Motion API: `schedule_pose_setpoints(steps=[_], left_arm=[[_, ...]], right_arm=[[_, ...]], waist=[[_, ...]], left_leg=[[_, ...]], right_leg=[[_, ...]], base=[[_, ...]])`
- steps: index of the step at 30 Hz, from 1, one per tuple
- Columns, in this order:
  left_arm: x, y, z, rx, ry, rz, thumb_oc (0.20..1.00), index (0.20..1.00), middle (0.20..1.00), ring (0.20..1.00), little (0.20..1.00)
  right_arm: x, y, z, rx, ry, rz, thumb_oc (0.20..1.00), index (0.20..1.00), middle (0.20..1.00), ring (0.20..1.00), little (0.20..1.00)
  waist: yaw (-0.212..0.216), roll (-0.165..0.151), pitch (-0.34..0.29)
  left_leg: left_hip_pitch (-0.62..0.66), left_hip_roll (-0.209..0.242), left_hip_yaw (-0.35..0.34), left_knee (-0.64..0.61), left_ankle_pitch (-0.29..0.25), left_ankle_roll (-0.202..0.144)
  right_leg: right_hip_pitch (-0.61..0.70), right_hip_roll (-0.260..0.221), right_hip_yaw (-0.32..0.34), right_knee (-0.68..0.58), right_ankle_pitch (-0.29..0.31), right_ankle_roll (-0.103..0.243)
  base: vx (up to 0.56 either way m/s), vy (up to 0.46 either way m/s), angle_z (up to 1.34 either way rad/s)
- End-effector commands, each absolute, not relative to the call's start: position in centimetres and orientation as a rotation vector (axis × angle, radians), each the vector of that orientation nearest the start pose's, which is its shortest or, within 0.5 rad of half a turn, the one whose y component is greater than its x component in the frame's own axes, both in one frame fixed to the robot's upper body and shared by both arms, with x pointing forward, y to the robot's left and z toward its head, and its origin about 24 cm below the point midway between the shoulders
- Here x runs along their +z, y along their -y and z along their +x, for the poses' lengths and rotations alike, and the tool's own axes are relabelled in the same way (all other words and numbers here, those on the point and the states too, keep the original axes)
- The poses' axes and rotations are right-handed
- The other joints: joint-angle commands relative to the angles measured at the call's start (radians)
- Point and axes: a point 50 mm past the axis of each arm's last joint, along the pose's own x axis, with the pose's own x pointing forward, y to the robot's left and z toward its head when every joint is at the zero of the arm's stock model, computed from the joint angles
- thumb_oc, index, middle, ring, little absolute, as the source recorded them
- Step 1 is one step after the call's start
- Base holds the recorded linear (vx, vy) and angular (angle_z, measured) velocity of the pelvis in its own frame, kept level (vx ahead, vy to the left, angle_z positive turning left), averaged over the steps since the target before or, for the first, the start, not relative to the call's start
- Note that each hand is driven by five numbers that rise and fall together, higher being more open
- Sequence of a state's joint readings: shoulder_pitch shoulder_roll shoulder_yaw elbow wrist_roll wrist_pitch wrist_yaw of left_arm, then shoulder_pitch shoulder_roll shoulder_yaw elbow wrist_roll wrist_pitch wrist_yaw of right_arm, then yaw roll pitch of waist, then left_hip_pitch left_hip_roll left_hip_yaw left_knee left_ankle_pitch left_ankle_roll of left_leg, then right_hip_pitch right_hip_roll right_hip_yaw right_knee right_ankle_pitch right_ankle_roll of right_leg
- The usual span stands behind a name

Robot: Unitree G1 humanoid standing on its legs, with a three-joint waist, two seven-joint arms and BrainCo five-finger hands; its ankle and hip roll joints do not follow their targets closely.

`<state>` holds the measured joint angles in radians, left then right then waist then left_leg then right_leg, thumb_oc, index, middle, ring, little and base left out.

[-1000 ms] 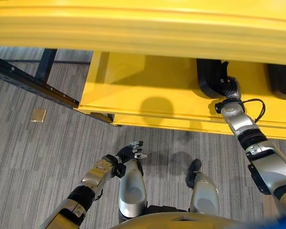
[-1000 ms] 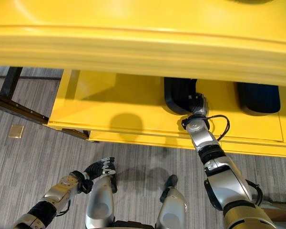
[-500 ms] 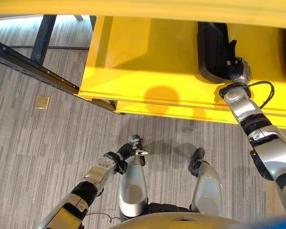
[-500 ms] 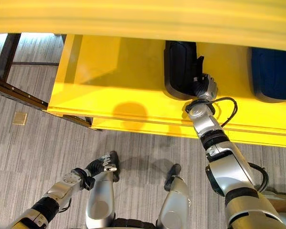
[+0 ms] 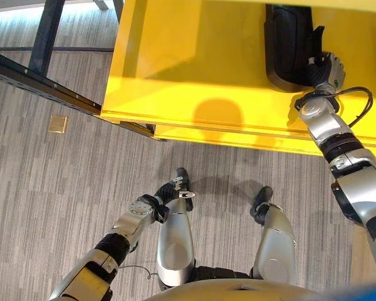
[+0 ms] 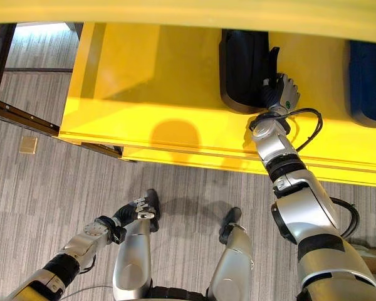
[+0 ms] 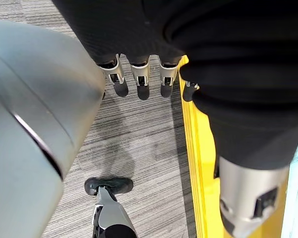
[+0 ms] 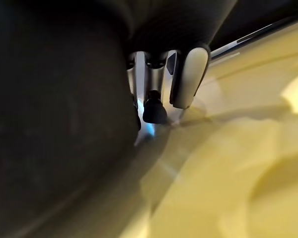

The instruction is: Move parts from the plastic box to the shelf.

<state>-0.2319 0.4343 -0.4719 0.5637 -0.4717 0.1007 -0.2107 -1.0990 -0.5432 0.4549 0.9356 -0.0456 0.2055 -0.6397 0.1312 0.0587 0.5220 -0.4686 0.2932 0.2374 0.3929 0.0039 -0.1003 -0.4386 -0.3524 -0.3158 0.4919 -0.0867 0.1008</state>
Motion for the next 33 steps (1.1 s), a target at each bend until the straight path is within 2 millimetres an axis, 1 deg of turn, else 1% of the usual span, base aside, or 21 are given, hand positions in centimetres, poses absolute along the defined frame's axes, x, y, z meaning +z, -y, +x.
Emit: schedule_pose_setpoints(steps=[1,5,18,22,27,28,29,30,31,33], left_arm=[[-4.7,-15.5,25.1,-0.492,-0.567,0.08,1.0,1.0,1.0,1.0,1.0],[-4.8,-15.4,25.1,-0.481,-0.563,0.058,1.0,1.0,1.0,1.0,1.0],[-4.8,-15.5,24.6,-0.484,-0.558,0.032,1.0,1.0,1.0,1.0,1.0],[-4.8,-15.4,24.6,-0.499,-0.558,0.046,1.0,1.0,1.0,1.0,1.0],[-4.9,-15.5,24.7,-0.474,-0.565,0.032,1.0,1.0,1.0,1.0,1.0],[-5.0,-15.5,24.7,-0.474,-0.567,0.032,1.0,1.0,1.0,1.0,1.0],[-5.0,-15.4,24.6,-0.484,-0.567,0.031,1.0,1.0,1.0,1.0,1.0],[-5.0,-15.3,24.6,-0.498,-0.565,0.026,1.0,1.0,1.0,1.0,1.0],[-5.0,-15.2,24.6,-0.509,-0.565,0.022,1.0,1.0,1.0,1.0,1.0],[-5.0,-14.8,24.5,-0.53,-0.569,0.009,1.0,1.0,1.0,1.0,1.0]], right_arm=[[18.7,24.6,40.2,-0.659,0.039,-0.877,0.2,0.2,0.2,0.2,0.2],[19.6,24.9,40.2,-0.676,0.058,-0.879,0.2,0.2,0.2,0.2,0.2],[20.8,24.6,40.4,-0.68,0.078,-0.906,0.2,0.2,0.2,0.2,0.2],[20.6,24.7,40.3,-0.679,0.07,-0.895,0.2,0.2,0.2,0.2,0.2],[19.6,24.4,40.4,-0.666,0.035,-0.878,0.2,0.2,0.2,0.2,0.2],[19.5,24.4,40.4,-0.667,0.031,-0.87,0.338,0.338,0.338,0.338,0.338],[19.3,24.3,40.4,-0.66,0.022,-0.851,0.573,0.573,0.573,0.573,0.573],[19.2,24.2,40.4,-0.651,0.021,-0.842,0.896,0.896,0.896,0.896,0.896],[19.1,24.2,40.4,-0.646,0.021,-0.838,1.0,1.0,1.0,1.0,1.0],[18.8,24.1,40.4,-0.633,0.018,-0.8,1.0,1.0,1.0,1.0,1.0]], waist=[[0.063,0.028,-0.002],[0.065,0.032,-0.002],[0.068,0.035,-0.002],[0.068,0.034,-0.002],[0.063,0.034,-0.002],[0.063,0.035,-0.002],[0.063,0.034,-0.002],[0.062,0.035,-0.002],[0.061,0.034,-0.002],[0.058,0.033,-0.002]], left_leg=[[0.031,0.034,0.005,0.003,-0.024,-0.016],[0.007,0.037,0.001,0.009,-0.023,-0.018],[-0.034,0.047,0.0,0.019,-0.022,-0.019],[-0.035,0.05,0.003,0.021,-0.023,-0.018],[-0.028,0.052,0.007,0.024,-0.026,-0.017],[-0.028,0.052,0.007,0.024,-0.025,-0.017],[-0.029,0.052,0.006,0.026,-0.026,-0.017],[-0.029,0.053,0.006,0.026,-0.026,-0.017],[-0.029,0.054,0.008,0.026,-0.026,-0.017],[-0.029,0.055,0.01,0.028,-0.028,-0.016]], right_leg=[[-0.053,-0.045,-0.001,0.084,-0.006,0.061],[-0.081,-0.048,-0.001,0.098,-0.008,0.059],[-0.127,-0.049,-0.005,0.118,-0.011,0.052],[-0.126,-0.051,-0.009,0.119,-0.012,0.05],[-0.122,-0.051,-0.009,0.123,-0.016,0.05],[-0.123,-0.051,-0.008,0.125,-0.016,0.049],[-0.123,-0.051,-0.007,0.127,-0.017,0.049],[-0.125,-0.051,-0.006,0.129,-0.017,0.048],[-0.125,-0.051,-0.007,0.129,-0.018,0.047],[-0.126,-0.049,-0.006,0.13,-0.018,0.047]], base=[[0.0,0.0,0.0],[0.0,-0.001,-0.01],[0.0,-0.003,0.0],[0.0,0.0,0.0],[0.0,0.0,0.0],[0.0,0.0,0.0],[0.0,0.0,0.0],[0.0,0.0,0.0],[0.0,0.0,0.0],[0.0,0.0,0.0]])
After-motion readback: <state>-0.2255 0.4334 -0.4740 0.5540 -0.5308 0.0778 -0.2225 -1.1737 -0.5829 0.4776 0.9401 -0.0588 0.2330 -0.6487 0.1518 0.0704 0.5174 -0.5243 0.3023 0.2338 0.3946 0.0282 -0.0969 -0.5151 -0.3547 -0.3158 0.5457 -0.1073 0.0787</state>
